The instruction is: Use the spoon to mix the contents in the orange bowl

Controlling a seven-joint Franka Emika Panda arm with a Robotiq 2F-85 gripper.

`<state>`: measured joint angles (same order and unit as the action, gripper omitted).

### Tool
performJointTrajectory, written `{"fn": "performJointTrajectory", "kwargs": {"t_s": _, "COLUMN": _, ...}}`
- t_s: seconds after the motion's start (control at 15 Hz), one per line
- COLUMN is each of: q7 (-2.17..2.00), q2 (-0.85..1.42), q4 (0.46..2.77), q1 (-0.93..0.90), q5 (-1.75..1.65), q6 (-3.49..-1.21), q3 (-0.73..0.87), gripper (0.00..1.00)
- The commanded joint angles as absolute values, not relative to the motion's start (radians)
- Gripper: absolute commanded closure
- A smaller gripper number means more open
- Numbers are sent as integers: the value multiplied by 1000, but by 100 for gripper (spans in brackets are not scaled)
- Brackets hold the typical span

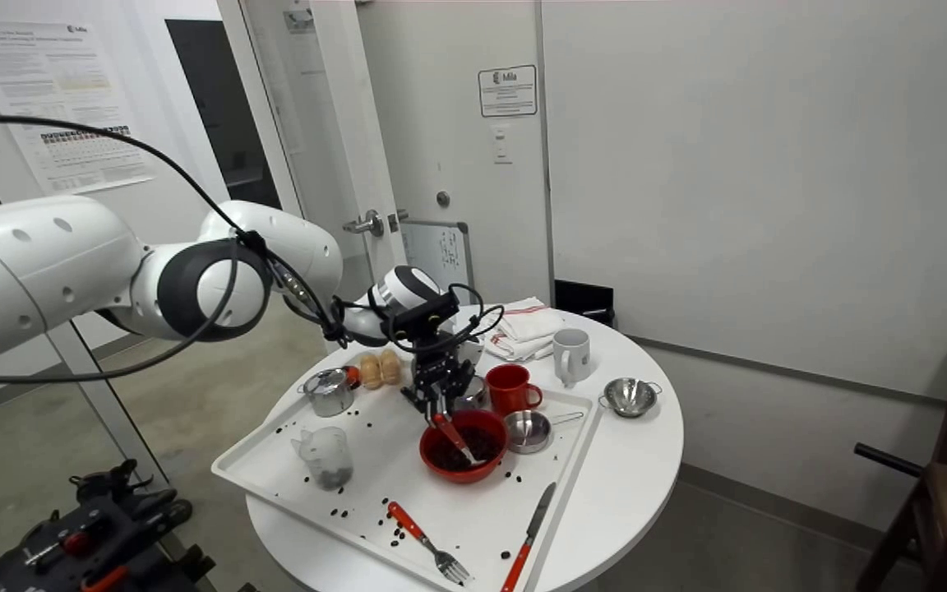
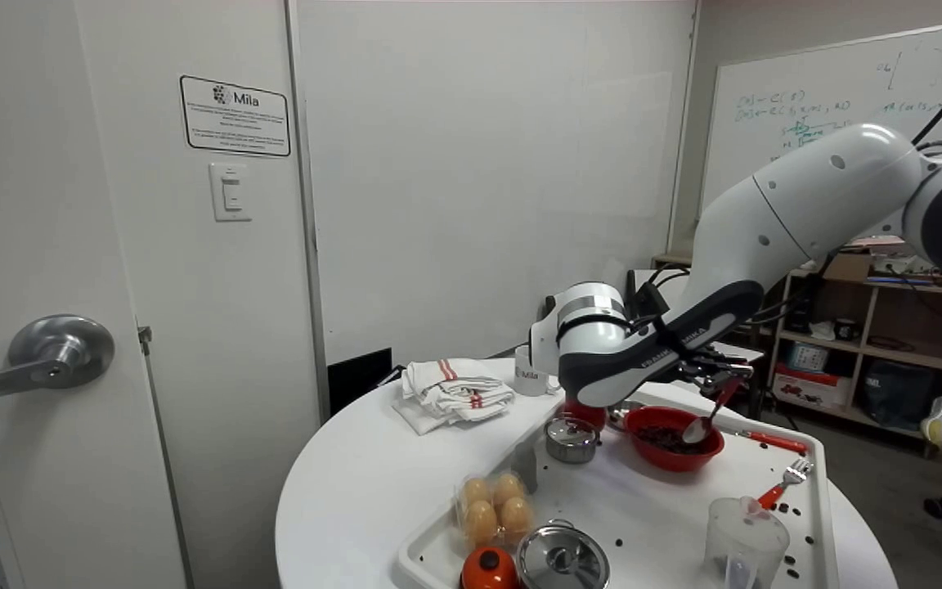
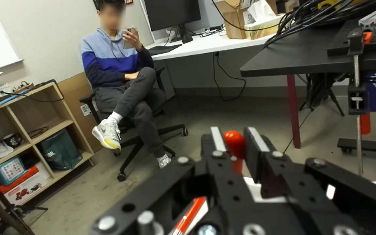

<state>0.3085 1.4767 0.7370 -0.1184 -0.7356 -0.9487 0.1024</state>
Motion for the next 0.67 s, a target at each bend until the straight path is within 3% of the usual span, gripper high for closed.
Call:
{"fn": "performJointTrajectory", "kwargs": {"t_s": 0.0, "q7": 296, "q2": 1477, "q4": 751, "q1": -122, "q5": -726, "q6": -960, "q3": 102, "gripper": 92}}
{"fn": "performJointTrajectory", "kwargs": {"t_s": 0.6, "q7": 345, "q2": 1477, "q4": 764, "q1": -210, "q5": -746, "q6": -971, "q3": 66, "gripper": 92}}
